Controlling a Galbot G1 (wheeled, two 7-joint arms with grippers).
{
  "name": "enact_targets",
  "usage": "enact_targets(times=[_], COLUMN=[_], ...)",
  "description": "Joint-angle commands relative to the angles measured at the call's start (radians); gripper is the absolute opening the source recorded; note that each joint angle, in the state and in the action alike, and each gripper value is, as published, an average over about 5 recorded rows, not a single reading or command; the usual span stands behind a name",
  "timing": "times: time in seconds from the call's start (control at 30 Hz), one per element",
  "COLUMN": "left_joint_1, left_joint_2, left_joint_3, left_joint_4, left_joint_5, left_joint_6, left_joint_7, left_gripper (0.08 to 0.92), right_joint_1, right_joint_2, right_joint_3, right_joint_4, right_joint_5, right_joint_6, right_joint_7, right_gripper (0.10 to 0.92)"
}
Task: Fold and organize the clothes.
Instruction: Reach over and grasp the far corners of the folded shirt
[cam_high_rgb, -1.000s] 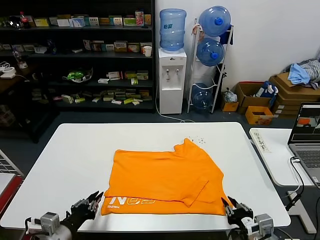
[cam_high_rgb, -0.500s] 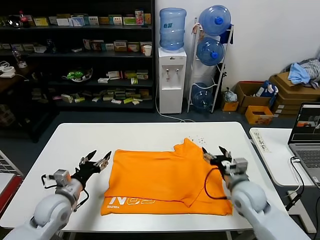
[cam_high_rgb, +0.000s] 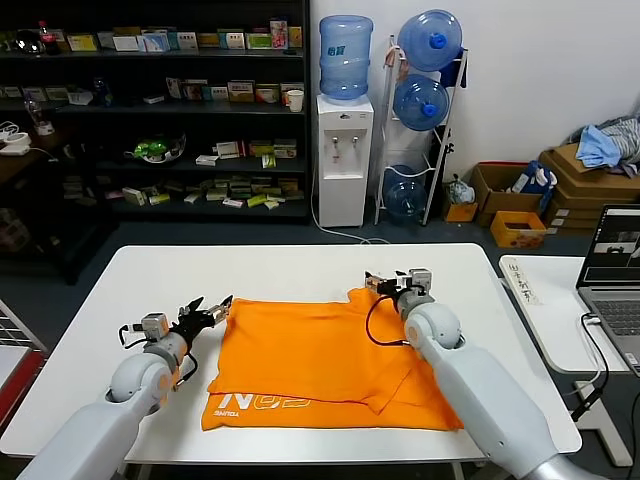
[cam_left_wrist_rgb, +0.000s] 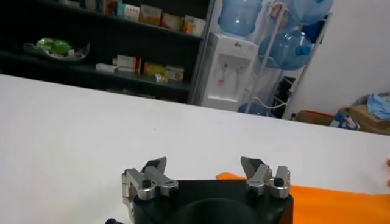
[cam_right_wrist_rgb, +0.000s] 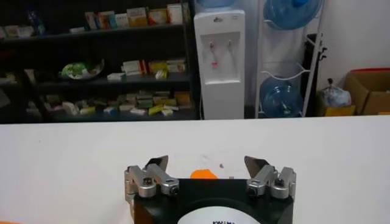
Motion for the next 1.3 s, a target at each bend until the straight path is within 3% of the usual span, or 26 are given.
enact_targets(times=[0.03,0.67,0.83,1.3], left_joint_1=[-0.104,-0.101,-0.107,-0.096], left_joint_2=[-0.041,-0.034,-0.037,-0.04], left_joint_3=[0.079,0.123,0.133,0.13], left_joint_4=[0.13,0.073,0.078,0.075], left_joint_5=[-0.014,-0.013,0.008,0.031], left_joint_6=[0.013,0.051,0.047,-0.002], left_joint_7=[0.007,-0.018,-0.016,-0.009], left_gripper=[0.823,0.807,0.697,0.29], right_joint_1=[0.11,0.078,0.074,0.06], right_joint_2=[0.08,0.057,0.053,0.034], right_joint_3=[-0.045,-0.051,-0.053,-0.048], right_joint_4=[-0.176,-0.153,-0.141,-0.107], right_joint_5=[-0.02,0.022,0.037,0.032], right_joint_6=[-0.02,-0.089,-0.097,-0.013], right_joint_7=[-0.021,-0.003,0.009,0.009], right_gripper=[0.823,0.798,0.667,0.268])
